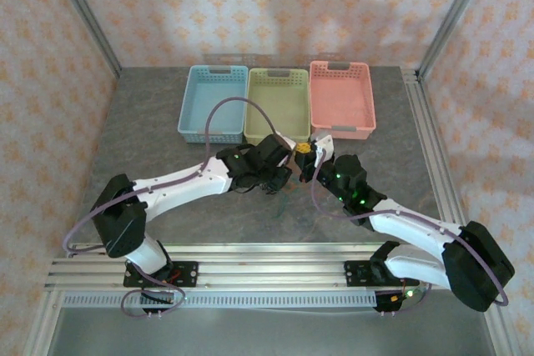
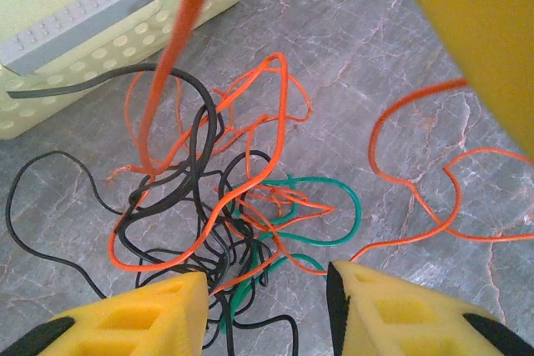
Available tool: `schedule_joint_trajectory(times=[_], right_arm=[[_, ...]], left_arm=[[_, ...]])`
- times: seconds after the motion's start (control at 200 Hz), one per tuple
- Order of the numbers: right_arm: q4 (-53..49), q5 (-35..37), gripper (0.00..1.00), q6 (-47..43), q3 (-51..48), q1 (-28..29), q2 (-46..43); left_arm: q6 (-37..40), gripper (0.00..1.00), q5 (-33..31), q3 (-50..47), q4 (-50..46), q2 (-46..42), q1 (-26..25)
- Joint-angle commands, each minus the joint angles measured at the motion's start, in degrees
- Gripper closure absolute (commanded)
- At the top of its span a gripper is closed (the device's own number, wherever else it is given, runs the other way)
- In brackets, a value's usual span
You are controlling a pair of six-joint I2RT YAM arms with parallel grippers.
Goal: Untangle the cables
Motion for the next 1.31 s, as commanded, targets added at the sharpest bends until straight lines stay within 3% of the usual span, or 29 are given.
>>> schedule_joint_trajectory(times=[0.0, 0.2, 0.49, 0.696, 1.096, 1.301], right_arm=[[2.2, 0.1, 1.00, 0.6, -0.4, 0.4, -1.2], [2.3, 0.5, 1.00, 0.6, -0.5, 0.4, -1.2], [2.8, 2.1, 1.00, 1.4, -0.6, 0.3, -1.0], [0.6, 6.8, 1.00, 4.0, 0.2, -0.3, -0.3], [1.5, 1.9, 1.00, 14.5, 0.5, -4.3, 0.3], [2.6, -1.3, 1.00, 17.5, 0.4, -4.8, 0.3]], left_arm=[[-2.3, 0.58, -1.9, 2.4, -6.5, 2.4, 0.2], [-4.8, 0.61, -5.6, 4.3, -10.1, 4.7, 0.3], [-5.5, 0.59, -6.0, 4.7, -11.1, 5.3, 0.2], [-4.6, 0.59, -4.5, 2.8, -8.1, 2.6, 0.2], [-2.5, 0.57, -3.8, -7.9, 6.0, -10.6, 0.3], [-1.7, 0.54, -2.0, -9.3, 10.5, -8.8, 0.4]])
